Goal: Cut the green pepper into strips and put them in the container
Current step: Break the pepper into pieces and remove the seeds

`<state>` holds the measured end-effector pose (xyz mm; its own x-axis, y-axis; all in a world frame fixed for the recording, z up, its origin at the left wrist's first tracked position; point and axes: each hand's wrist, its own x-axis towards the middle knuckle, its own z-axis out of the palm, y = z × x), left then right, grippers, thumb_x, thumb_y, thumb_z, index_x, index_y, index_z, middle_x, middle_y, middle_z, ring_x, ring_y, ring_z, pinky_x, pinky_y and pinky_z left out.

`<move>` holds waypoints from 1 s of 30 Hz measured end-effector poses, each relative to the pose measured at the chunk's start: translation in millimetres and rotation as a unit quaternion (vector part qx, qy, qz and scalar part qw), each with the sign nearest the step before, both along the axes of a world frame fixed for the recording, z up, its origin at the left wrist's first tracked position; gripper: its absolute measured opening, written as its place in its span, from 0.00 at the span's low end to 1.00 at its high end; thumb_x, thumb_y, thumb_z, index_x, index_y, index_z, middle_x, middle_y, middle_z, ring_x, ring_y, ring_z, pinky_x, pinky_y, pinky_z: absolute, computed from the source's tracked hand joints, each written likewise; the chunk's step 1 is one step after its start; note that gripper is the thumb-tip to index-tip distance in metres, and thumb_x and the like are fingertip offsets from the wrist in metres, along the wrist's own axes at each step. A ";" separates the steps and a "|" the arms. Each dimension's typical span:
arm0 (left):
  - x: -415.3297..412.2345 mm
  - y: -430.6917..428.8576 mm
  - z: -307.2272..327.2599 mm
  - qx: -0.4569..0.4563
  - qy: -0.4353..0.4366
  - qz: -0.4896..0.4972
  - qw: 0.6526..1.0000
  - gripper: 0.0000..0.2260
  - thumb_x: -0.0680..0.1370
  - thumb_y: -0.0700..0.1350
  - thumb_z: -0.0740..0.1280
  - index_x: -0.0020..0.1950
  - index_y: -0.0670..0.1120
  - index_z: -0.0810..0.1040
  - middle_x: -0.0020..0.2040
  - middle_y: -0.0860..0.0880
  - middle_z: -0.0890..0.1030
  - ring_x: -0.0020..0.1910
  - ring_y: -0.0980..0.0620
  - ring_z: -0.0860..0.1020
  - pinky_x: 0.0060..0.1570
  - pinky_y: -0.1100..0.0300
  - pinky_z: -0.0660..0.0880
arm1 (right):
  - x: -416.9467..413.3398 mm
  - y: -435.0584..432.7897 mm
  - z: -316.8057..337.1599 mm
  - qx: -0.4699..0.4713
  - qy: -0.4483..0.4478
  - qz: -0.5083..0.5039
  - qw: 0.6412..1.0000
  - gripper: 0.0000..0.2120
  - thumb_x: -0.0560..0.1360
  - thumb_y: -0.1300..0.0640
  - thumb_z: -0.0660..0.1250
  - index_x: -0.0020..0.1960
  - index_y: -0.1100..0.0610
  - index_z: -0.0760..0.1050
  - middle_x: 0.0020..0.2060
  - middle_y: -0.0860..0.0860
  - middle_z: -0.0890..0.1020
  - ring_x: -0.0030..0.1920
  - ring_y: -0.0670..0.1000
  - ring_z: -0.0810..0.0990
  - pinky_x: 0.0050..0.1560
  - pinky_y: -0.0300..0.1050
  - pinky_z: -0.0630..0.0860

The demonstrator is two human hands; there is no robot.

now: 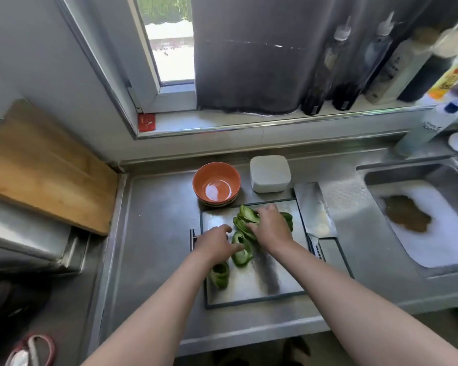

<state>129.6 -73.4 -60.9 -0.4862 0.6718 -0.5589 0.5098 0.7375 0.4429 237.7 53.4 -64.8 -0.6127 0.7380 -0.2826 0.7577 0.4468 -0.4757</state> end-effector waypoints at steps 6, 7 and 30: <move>-1.6 2.4 -15.6 0.001 0.030 -0.029 0.999 0.25 0.73 0.53 0.73 0.68 0.57 0.71 0.59 0.54 0.82 0.60 0.48 0.77 0.58 0.56 0.74 | 5.5 2.2 -7.4 0.100 0.026 0.069 0.992 0.22 0.77 0.46 0.71 0.69 0.50 0.75 0.59 0.51 0.81 0.58 0.56 0.81 0.52 0.50 0.78; -3.5 1.9 -16.6 -0.001 0.029 -0.029 0.999 0.25 0.72 0.52 0.74 0.68 0.57 0.71 0.58 0.54 0.82 0.59 0.48 0.78 0.57 0.55 0.74 | 8.5 1.5 -6.3 0.121 0.037 0.081 0.989 0.22 0.76 0.46 0.71 0.69 0.49 0.76 0.58 0.50 0.82 0.55 0.56 0.83 0.49 0.50 0.79; 19.3 32.9 16.1 0.202 -0.199 0.009 0.959 0.15 0.75 0.38 0.74 0.55 0.49 0.72 0.33 0.47 0.78 0.33 0.48 0.76 0.37 0.55 0.74 | 73.6 -3.3 24.2 -0.122 0.162 -0.045 0.978 0.03 0.72 0.59 0.76 0.46 0.53 0.87 0.37 0.41 0.84 0.41 0.42 0.81 0.46 0.40 0.77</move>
<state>149.0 -40.5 -44.9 -0.3027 0.8655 -0.3990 0.2299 0.4726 0.8507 311.2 50.1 -40.6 -0.6342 0.7283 -0.2594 0.5810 0.2276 -0.7815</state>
